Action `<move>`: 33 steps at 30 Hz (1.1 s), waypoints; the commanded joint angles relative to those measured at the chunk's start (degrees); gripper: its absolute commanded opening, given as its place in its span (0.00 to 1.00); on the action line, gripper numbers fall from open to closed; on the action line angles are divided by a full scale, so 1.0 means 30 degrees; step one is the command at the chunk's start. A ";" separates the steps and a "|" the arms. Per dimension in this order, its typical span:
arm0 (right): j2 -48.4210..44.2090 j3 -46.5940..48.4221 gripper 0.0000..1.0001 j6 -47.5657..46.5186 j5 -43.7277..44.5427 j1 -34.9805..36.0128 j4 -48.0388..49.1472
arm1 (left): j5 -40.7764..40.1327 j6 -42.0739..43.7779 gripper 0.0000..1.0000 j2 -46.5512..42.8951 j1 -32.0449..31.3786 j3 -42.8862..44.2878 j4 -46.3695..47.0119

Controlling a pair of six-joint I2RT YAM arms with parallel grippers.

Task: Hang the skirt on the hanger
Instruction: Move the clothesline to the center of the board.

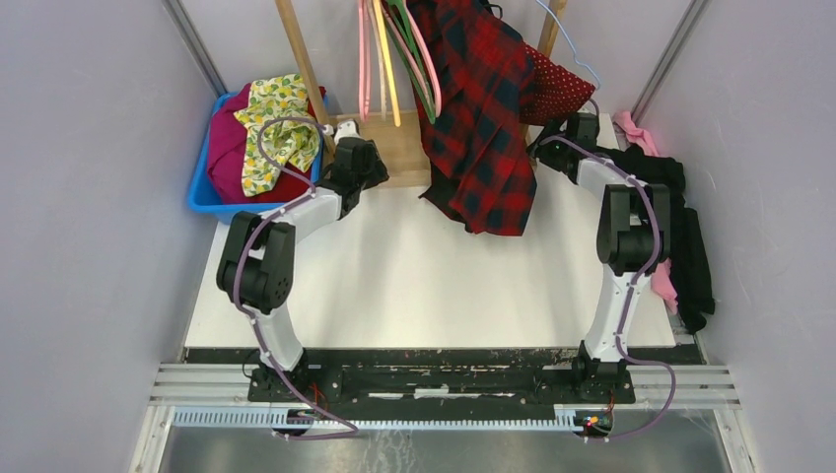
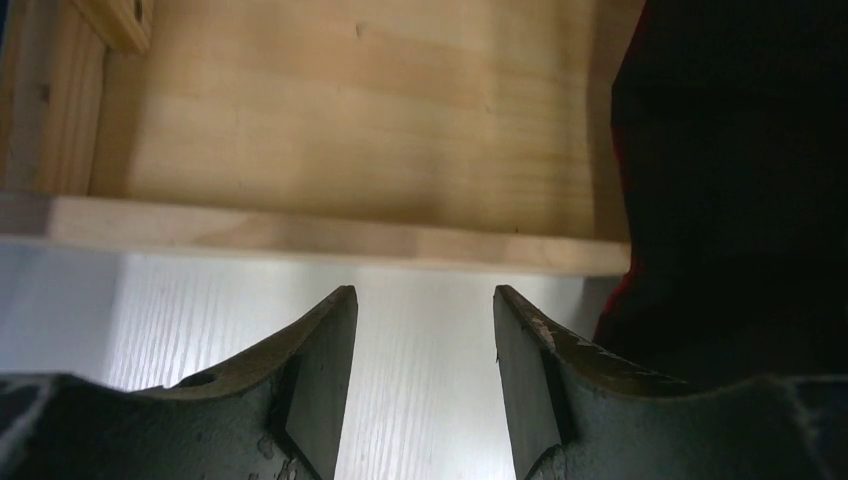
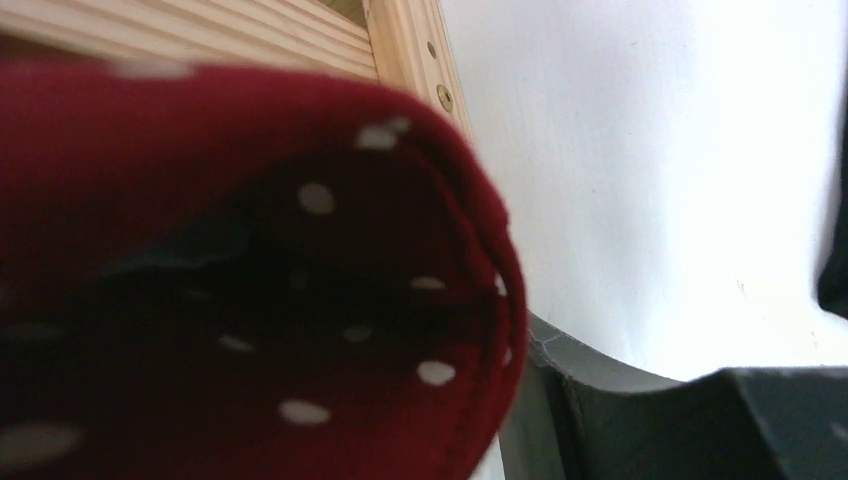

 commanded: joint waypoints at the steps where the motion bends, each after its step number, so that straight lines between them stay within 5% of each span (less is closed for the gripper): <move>1: 0.0830 0.1779 0.54 -0.0944 0.0078 0.0360 -0.0720 | 0.0066 0.1304 0.59 0.0814 0.0445 0.1464 0.2194; 17: 0.2244 0.3280 0.42 -0.1558 0.1655 0.0801 -0.4551 | 0.0703 0.1593 0.51 0.6164 0.1071 0.5798 -0.0722; 33: 0.1699 0.1839 0.23 -0.1369 0.1060 0.0922 -0.5694 | 0.2332 0.1440 0.41 0.6628 0.1053 0.4556 -0.1016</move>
